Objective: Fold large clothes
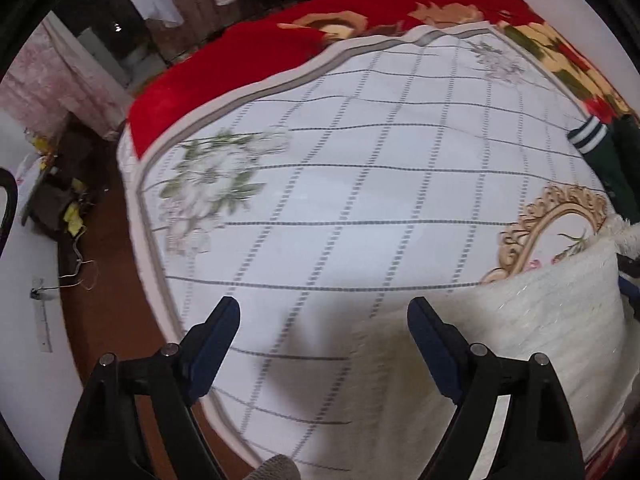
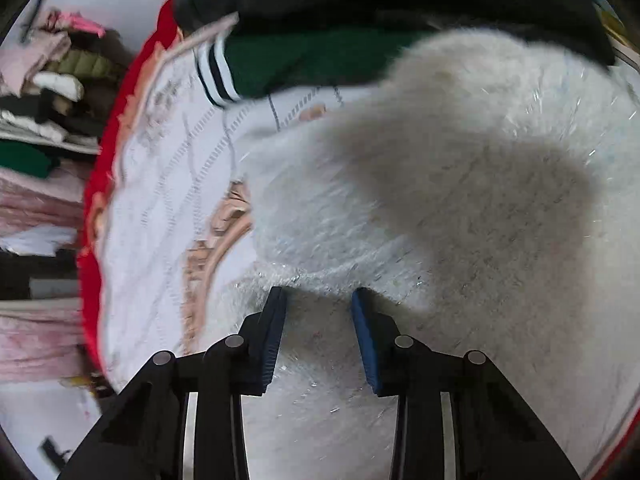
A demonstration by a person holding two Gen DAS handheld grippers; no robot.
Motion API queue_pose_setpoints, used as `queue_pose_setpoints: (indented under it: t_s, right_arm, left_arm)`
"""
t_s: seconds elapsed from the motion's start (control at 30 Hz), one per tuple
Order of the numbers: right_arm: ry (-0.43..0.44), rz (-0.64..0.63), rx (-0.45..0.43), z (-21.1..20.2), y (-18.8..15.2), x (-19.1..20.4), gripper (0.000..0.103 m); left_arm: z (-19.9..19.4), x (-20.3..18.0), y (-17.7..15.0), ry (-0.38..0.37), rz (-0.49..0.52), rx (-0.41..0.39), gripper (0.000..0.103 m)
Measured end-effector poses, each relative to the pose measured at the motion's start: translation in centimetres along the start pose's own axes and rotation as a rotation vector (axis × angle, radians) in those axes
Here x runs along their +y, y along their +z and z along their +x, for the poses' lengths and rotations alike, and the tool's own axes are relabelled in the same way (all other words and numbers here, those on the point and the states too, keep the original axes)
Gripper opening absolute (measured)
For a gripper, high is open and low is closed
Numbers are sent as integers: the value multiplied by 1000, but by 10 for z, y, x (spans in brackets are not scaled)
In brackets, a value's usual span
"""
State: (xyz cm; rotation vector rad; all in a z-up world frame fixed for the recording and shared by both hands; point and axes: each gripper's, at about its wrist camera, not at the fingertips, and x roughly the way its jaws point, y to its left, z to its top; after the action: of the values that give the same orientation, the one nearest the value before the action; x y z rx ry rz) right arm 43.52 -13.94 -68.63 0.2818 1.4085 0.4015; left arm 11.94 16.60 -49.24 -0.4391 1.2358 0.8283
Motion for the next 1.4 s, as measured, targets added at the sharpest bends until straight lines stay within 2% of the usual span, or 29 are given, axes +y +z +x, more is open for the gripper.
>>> queue_pose_setpoints:
  t_s: [0.13, 0.2, 0.27, 0.33, 0.4, 0.47, 0.5, 0.57, 0.67, 0.73, 0.77, 0.8, 0.83, 0.87, 0.97, 1.03, 1.1, 1.17, 1.2, 1.27, 1.3, 1.37, 1.4]
  right_arm:
    - [12, 14, 27, -14, 3, 2, 38]
    - [98, 56, 19, -32, -2, -6, 44]
    - [138, 109, 9, -52, -11, -21, 55]
    - [123, 153, -27, -77, -25, -42, 58]
    - [73, 193, -64, -95, -36, -61, 66]
    - [35, 258, -118, -112, -50, -93, 80]
    - [31, 301, -149, -116, -56, -112, 81]
    - [93, 369, -210, -110, -63, -145, 82]
    - [141, 452, -214, -74, -61, -189, 82]
    - [248, 530, -177, -42, -55, -207, 84]
    - [335, 572, -206, -31, -52, -216, 88]
    - [355, 572, -237, -32, -50, -216, 86]
    - [371, 553, -264, -33, -45, -214, 60]
    - [377, 526, -246, -32, -39, -206, 40]
    - [345, 495, -270, -45, -43, -191, 27]
    - [350, 573, -268, -64, -67, -191, 25]
    - [312, 621, -245, -86, -96, -198, 25]
    - [219, 657, -173, -102, -130, -202, 29]
    - [170, 651, -133, -104, -144, -205, 29]
    - [94, 591, -62, -100, -154, -209, 38]
    - [57, 561, -32, -100, -158, -213, 38]
    - [20, 531, -36, -110, -162, -217, 42]
    - [-42, 485, -48, -122, -158, -213, 42]
  left_arm:
    - [-18, -17, -10, 3, 73, -56, 86]
    - [-22, -41, -15, -25, 137, -95, 86]
    - [-14, -65, -19, 34, 213, -114, 86]
    - [18, -76, -15, 79, 228, -49, 86]
    - [53, -76, -7, 92, 199, 31, 89]
    - [75, -73, 0, 53, 153, 82, 93]
    - [79, -73, 2, 35, 138, 93, 94]
    - [78, -78, 1, 54, 160, 79, 94]
    - [67, -83, -3, 88, 198, 37, 93]
    - [57, -85, -4, 91, 194, 22, 93]
    - [51, -87, -4, 93, 193, 15, 93]
    - [43, -91, -4, 100, 199, 8, 93]
    - [37, -94, -4, 98, 209, 2, 94]
    - [29, -100, -5, 89, 224, -8, 94]
    - [-2, -125, -10, 61, 288, -71, 94]
    - [-25, -141, -18, 33, 342, -111, 94]
    - [-43, -159, -25, -19, 402, -117, 94]
    - [-50, -176, -36, -68, 452, -105, 94]
    - [-51, -188, -43, -86, 485, -95, 94]
    - [-45, -214, -56, -99, 531, -60, 94]
    - [-40, -229, -59, -113, 540, -40, 94]
    - [-24, -253, -64, -108, 564, -14, 94]
    - [-11, -266, -66, -66, 582, -14, 94]
